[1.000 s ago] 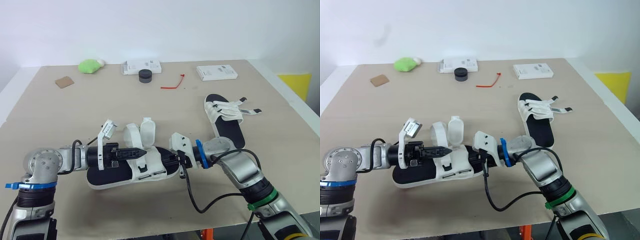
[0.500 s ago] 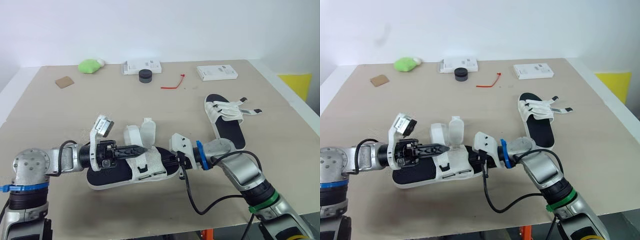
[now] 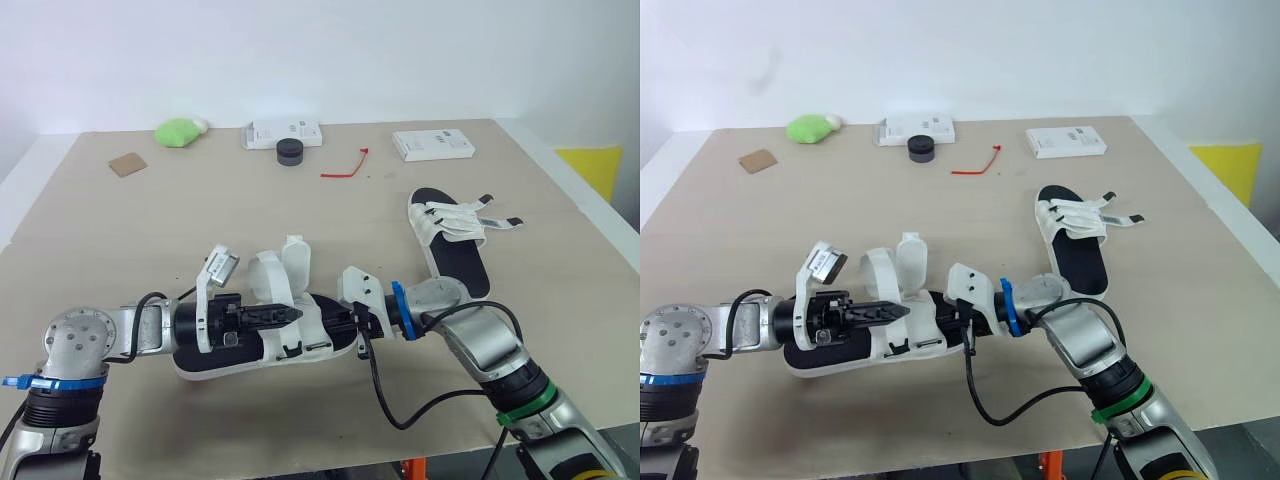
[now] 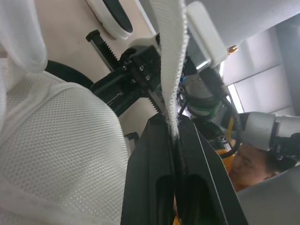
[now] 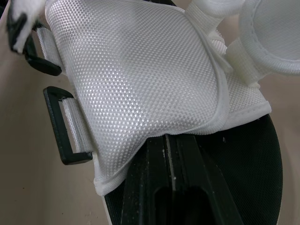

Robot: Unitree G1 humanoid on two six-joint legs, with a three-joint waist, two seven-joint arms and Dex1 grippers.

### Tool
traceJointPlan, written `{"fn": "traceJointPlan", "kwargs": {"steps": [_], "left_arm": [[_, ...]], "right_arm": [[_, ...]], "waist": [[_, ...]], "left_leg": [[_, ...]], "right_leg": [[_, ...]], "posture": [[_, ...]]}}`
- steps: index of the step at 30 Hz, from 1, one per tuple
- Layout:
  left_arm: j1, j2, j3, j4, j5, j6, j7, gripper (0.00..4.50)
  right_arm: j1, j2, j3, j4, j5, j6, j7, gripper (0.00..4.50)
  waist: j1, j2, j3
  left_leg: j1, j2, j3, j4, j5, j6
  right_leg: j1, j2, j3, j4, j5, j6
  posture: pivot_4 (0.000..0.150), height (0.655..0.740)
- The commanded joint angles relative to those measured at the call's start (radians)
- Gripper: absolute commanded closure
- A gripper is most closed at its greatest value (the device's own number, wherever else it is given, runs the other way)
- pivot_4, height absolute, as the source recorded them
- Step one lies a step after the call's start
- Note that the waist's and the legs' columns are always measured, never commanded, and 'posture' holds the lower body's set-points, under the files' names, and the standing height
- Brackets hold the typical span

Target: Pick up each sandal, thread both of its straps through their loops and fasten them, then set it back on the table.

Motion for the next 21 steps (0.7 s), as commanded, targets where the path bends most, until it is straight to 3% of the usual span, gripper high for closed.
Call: {"fn": "traceJointPlan", "kwargs": {"steps": [1, 8, 17, 21], "left_arm": [[-0.020, 0.007, 0.008, -0.002, 0.028, -0.027, -0.033, 4.46], [-0.010, 0.011, 0.016, 0.002, 0.058, -0.039, -0.049, 4.46], [0.010, 0.017, 0.025, -0.015, -0.031, -0.013, -0.025, 4.46], [0.021, 0.028, 0.011, -0.035, -0.005, -0.020, -0.036, 4.46]], "right_arm": [[0.039, 0.004, 0.067, 0.030, -0.025, 0.033, -0.003, 4.50], [0.043, 0.007, 0.070, 0.028, -0.026, 0.034, -0.004, 4.50], [0.036, 0.006, 0.071, 0.037, -0.031, 0.027, 0.000, 4.50], [0.033, 0.010, 0.073, 0.039, -0.030, 0.027, 0.001, 4.50]], "waist": [[0.000, 0.000, 0.000], [0.000, 0.000, 0.000], [0.000, 0.000, 0.000], [0.000, 0.000, 0.000]], "left_leg": [[0.000, 0.000, 0.000, 0.000, 0.000, 0.000], [0.000, 0.000, 0.000, 0.000, 0.000, 0.000], [0.000, 0.000, 0.000, 0.000, 0.000, 0.000], [0.000, 0.000, 0.000, 0.000, 0.000, 0.000]], "right_leg": [[0.000, 0.000, 0.000, 0.000, 0.000, 0.000], [0.000, 0.000, 0.000, 0.000, 0.000, 0.000], [0.000, 0.000, 0.000, 0.000, 0.000, 0.000], [0.000, 0.000, 0.000, 0.000, 0.000, 0.000]], "posture": [[0.150, 0.7400], [0.150, 0.7400], [0.150, 0.7400], [0.150, 0.7400]]}}
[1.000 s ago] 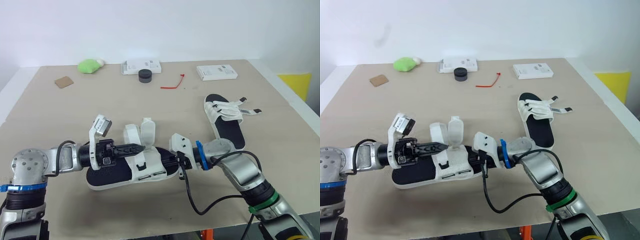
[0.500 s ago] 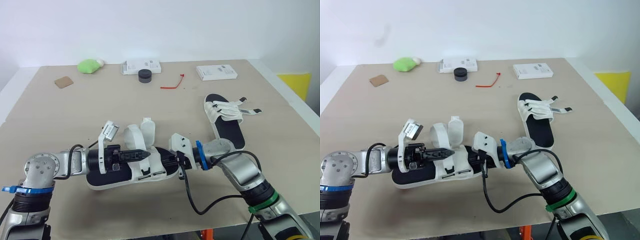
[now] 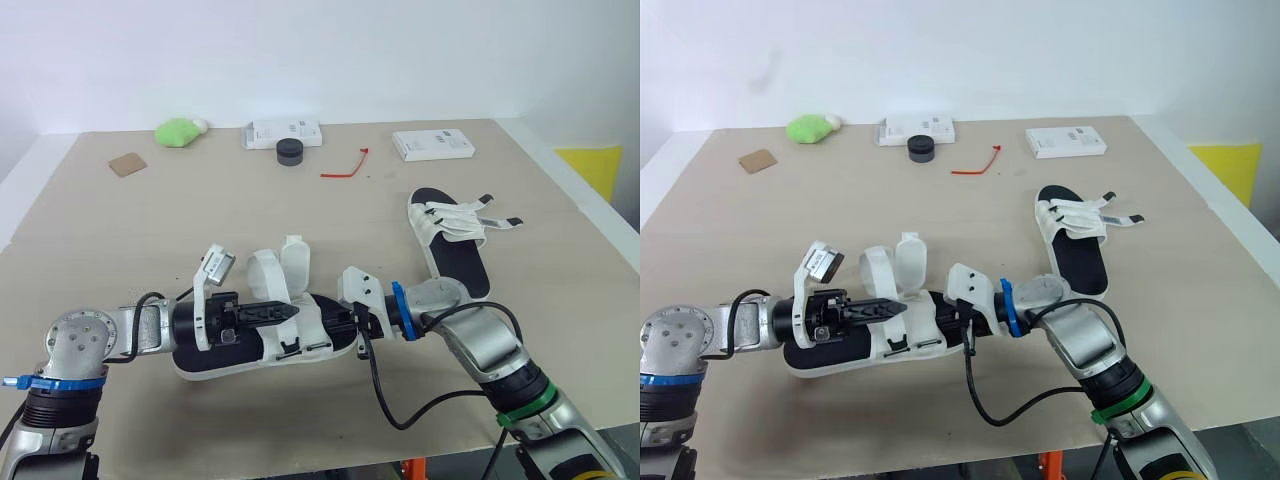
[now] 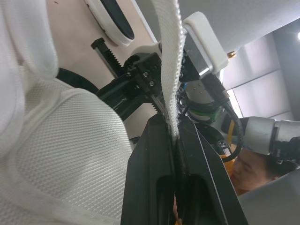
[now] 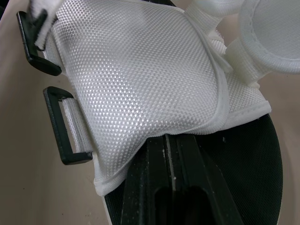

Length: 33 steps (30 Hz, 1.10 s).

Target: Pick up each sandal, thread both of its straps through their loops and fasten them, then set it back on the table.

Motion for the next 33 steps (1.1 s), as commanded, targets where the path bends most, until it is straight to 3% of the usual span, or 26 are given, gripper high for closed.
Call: {"fn": "traceJointPlan", "kwargs": {"steps": [1, 10, 33], "left_arm": [[0.011, 0.019, 0.006, -0.046, 0.001, -0.005, -0.016, 4.46], [0.044, 0.022, 0.001, -0.077, 0.041, -0.032, -0.042, 4.46], [0.119, 0.045, -0.029, -0.194, 0.292, -0.202, -0.251, 4.46]], "right_arm": [[0.030, 0.008, 0.075, 0.039, -0.030, 0.027, 0.001, 4.50], [0.038, 0.003, 0.073, 0.031, -0.027, 0.032, 0.002, 4.50], [0.033, 0.006, 0.073, 0.026, -0.016, 0.041, 0.016, 4.50]], "waist": [[0.000, 0.000, 0.000], [0.000, 0.000, 0.000], [0.000, 0.000, 0.000]], "left_leg": [[0.000, 0.000, 0.000, 0.000, 0.000, 0.000], [0.000, 0.000, 0.000, -0.001, 0.000, 0.000], [0.001, 0.000, 0.001, -0.005, 0.000, 0.000]], "right_leg": [[0.000, 0.000, 0.000, 0.000, 0.000, 0.000], [0.000, 0.000, 0.000, 0.000, 0.000, -0.001], [-0.002, 0.000, 0.001, 0.000, -0.001, -0.002]], "posture": [[0.150, 0.7400], [0.150, 0.7400], [0.150, 0.7400]]}}
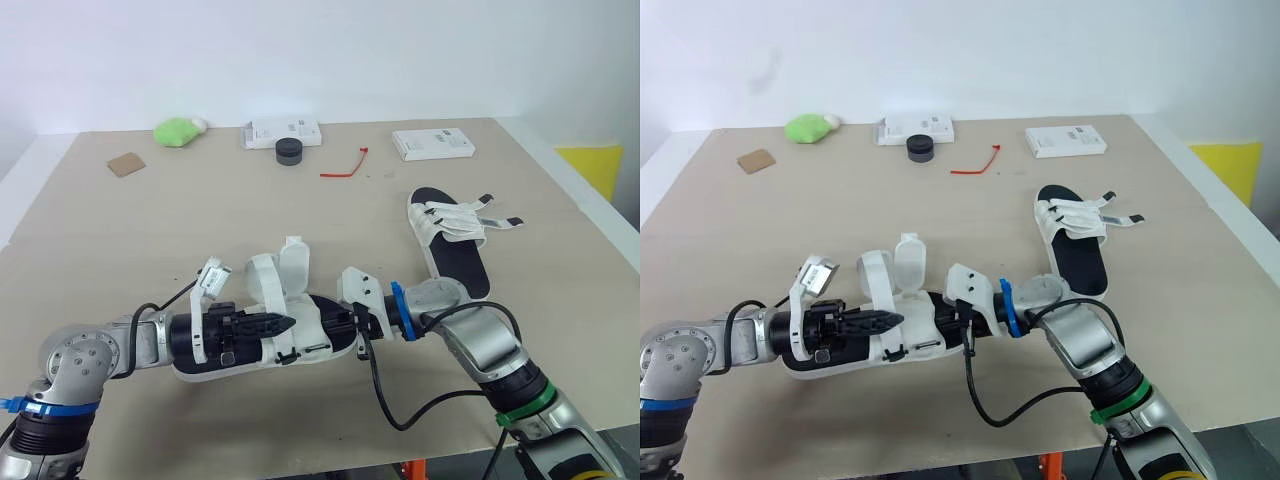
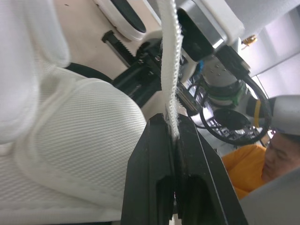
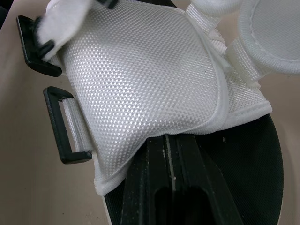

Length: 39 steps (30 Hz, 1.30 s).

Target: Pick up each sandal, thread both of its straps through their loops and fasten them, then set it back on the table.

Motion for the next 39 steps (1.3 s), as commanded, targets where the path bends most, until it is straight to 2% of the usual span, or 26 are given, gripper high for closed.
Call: {"fn": "traceJointPlan", "kwargs": {"steps": [1, 10, 18, 22, 26, 34, 39], "left_arm": [[0.013, 0.020, -0.003, -0.061, 0.061, -0.065, -0.065, 4.46], [0.067, 0.086, -0.064, -0.103, 0.206, -0.163, -0.202, 4.46], [0.060, 0.088, -0.084, -0.135, 0.206, -0.173, -0.232, 4.46], [0.047, 0.053, -0.067, -0.125, 0.169, -0.167, -0.200, 4.46], [0.037, 0.063, -0.084, -0.137, 0.194, -0.171, -0.219, 4.46], [0.192, 0.166, -0.165, -0.168, 0.406, -0.343, -0.352, 4.46], [0.206, 0.146, -0.168, -0.159, 0.403, -0.352, -0.351, 4.46]], "right_arm": [[0.032, 0.004, 0.073, 0.029, -0.020, 0.036, 0.008, 4.50], [0.028, 0.013, 0.073, 0.034, -0.020, 0.037, 0.006, 4.50], [0.031, 0.017, 0.073, 0.034, -0.023, 0.038, 0.009, 4.50], [0.030, 0.019, 0.073, 0.036, -0.024, 0.036, 0.009, 4.50], [0.029, 0.019, 0.075, 0.037, -0.026, 0.034, 0.009, 4.50], [0.027, 0.018, 0.073, 0.037, -0.027, 0.034, 0.007, 4.50], [0.023, 0.017, 0.074, 0.042, -0.028, 0.030, 0.007, 4.50]], "waist": [[0.000, 0.000, 0.000], [-0.002, 0.000, 0.000], [-0.002, 0.000, 0.000], [-0.002, 0.000, 0.000], [-0.002, 0.000, 0.000], [-0.005, 0.001, 0.000], [-0.004, 0.001, -0.001]], "left_leg": [[0.000, 0.000, 0.000, 0.000, 0.000, 0.000], [0.001, 0.001, 0.001, -0.003, 0.000, 0.000], [0.002, 0.003, 0.001, -0.007, 0.000, 0.000], [0.002, 0.004, 0.001, -0.007, 0.000, 0.000], [0.002, 0.004, 0.001, -0.007, 0.000, 0.000], [0.003, 0.004, 0.001, -0.009, 0.000, 0.000], [0.003, 0.005, 0.001, -0.009, 0.000, 0.000]], "right_leg": [[0.000, 0.000, 0.000, 0.000, 0.000, 0.000], [-0.001, 0.001, 0.001, 0.000, -0.001, -0.002], [-0.001, 0.003, 0.000, 0.000, -0.004, -0.006], [-0.001, 0.003, 0.000, 0.000, -0.004, -0.006], [-0.001, 0.003, -0.001, 0.000, -0.004, -0.006], [-0.001, 0.004, 0.000, 0.000, -0.005, -0.008], [-0.001, 0.004, -0.001, 0.000, -0.006, -0.008]], "posture": [[0.150, 0.7400], [0.150, 0.7400], [0.150, 0.7400], [0.150, 0.7400], [0.150, 0.7400], [0.150, 0.7400], [0.150, 0.7400]]}}
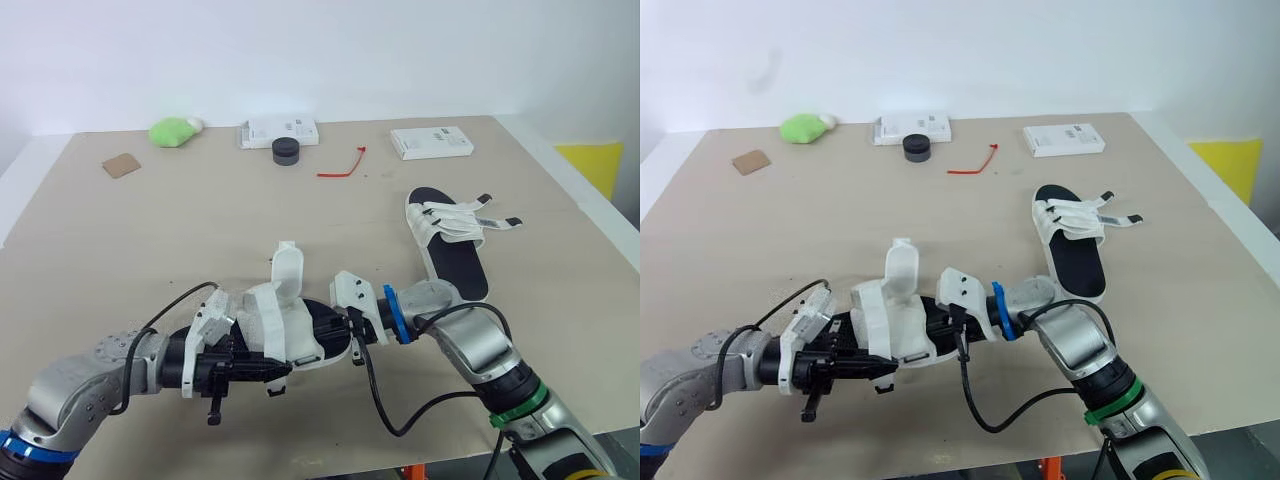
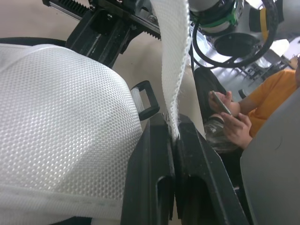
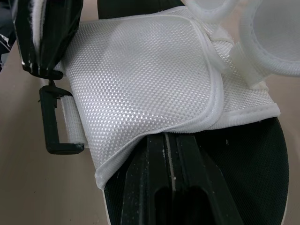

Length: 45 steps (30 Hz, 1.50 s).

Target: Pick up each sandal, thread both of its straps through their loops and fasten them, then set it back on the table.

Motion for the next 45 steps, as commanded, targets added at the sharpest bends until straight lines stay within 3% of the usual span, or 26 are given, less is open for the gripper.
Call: {"fn": "traceJointPlan", "kwargs": {"steps": [1, 5, 6, 15, 19, 25, 31, 37, 41, 45], "left_arm": [[0.024, 0.010, -0.026, -0.004, 0.021, 0.004, -0.016, 4.46], [0.017, 0.003, -0.038, 0.007, 0.033, -0.010, -0.021, 4.46], [0.014, -0.003, -0.038, 0.016, 0.026, 0.002, -0.013, 4.19], [-0.012, -0.023, -0.019, 0.057, -0.020, 0.043, -0.023, 0.52], [-0.050, 0.028, 0.047, 0.079, -0.153, 0.165, -0.046, 0.52], [-0.069, 0.127, 0.133, 0.146, -0.255, 0.292, -0.081, 0.52], [-0.167, 0.042, 0.203, 0.222, -0.395, 0.395, 0.085, 0.52], [-0.200, -0.081, 0.181, 0.157, -0.379, 0.374, 0.246, 0.52], [-0.223, -0.083, 0.202, 0.152, -0.456, 0.418, 0.279, 0.52], [-0.211, 0.003, 0.258, 0.163, -0.488, 0.438, 0.196, 0.52]], "right_arm": [[0.027, -0.010, 0.052, 0.045, -0.030, 0.028, -0.008, 4.50], [0.024, -0.011, 0.053, 0.049, -0.034, 0.023, -0.007, 4.50], [0.023, -0.011, 0.054, 0.049, -0.035, 0.023, -0.007, 4.50], [0.021, -0.013, 0.055, 0.054, -0.034, 0.020, -0.006, 4.50], [0.020, -0.015, 0.056, 0.055, -0.033, 0.018, -0.003, 4.50], [0.015, -0.011, 0.055, 0.054, -0.029, 0.022, -0.002, 4.50], [0.023, -0.016, 0.055, 0.045, -0.025, 0.027, 0.003, 4.50], [0.012, -0.010, 0.053, 0.048, -0.023, 0.034, 0.002, 4.50], [0.016, -0.014, 0.052, 0.039, -0.021, 0.039, 0.002, 4.50], [0.021, -0.016, 0.051, 0.029, -0.017, 0.048, 0.001, 4.50]], "waist": [[0.000, 0.000, 0.000], [0.000, 0.000, 0.000], [0.000, 0.000, 0.000], [0.005, 0.000, 0.000], [0.006, 0.000, 0.000], [0.006, 0.000, 0.000], [0.006, 0.000, 0.000], [0.006, -0.001, 0.000], [0.006, -0.001, 0.000], [0.006, -0.001, 0.000]], "left_leg": [[0.000, 0.000, 0.000, 0.000, 0.000, 0.000], [0.000, 0.000, 0.000, 0.000, 0.000, 0.000], [0.000, 0.000, 0.000, 0.000, 0.000, 0.000], [0.002, -0.001, 0.000, 0.003, 0.001, 0.000], [0.002, -0.001, 0.000, 0.003, 0.003, 0.000], [0.001, -0.001, 0.000, 0.001, 0.003, -0.001], [-0.001, -0.001, -0.001, 0.002, 0.003, -0.001], [-0.001, -0.001, -0.001, 0.002, 0.003, -0.001], [-0.001, -0.001, -0.002, 0.002, 0.003, -0.002], [-0.001, -0.001, -0.001, 0.002, 0.003, -0.002]], "right_leg": [[0.000, 0.000, 0.000, 0.000, 0.000, 0.000], [0.000, 0.000, 0.000, 0.000, 0.000, 0.000], [0.000, 0.000, 0.000, 0.000, 0.000, 0.000], [0.003, -0.001, -0.001, 0.000, 0.003, 0.003], [0.003, -0.001, -0.001, 0.000, 0.005, 0.005], [0.002, -0.001, 0.000, 0.000, 0.004, 0.003], [0.001, -0.001, -0.002, 0.000, 0.003, 0.003], [0.001, -0.001, -0.001, 0.000, 0.004, 0.003], [0.001, -0.001, -0.002, 0.000, 0.004, 0.003], [0.001, -0.001, -0.002, 0.000, 0.004, 0.003]], "posture": [[0.150, 0.7400], [0.150, 0.7400], [0.150, 0.7400], [0.150, 0.7400], [0.150, 0.7400], [0.150, 0.7400], [0.150, 0.7400], [0.150, 0.7400], [0.150, 0.7400], [0.150, 0.7400]]}}
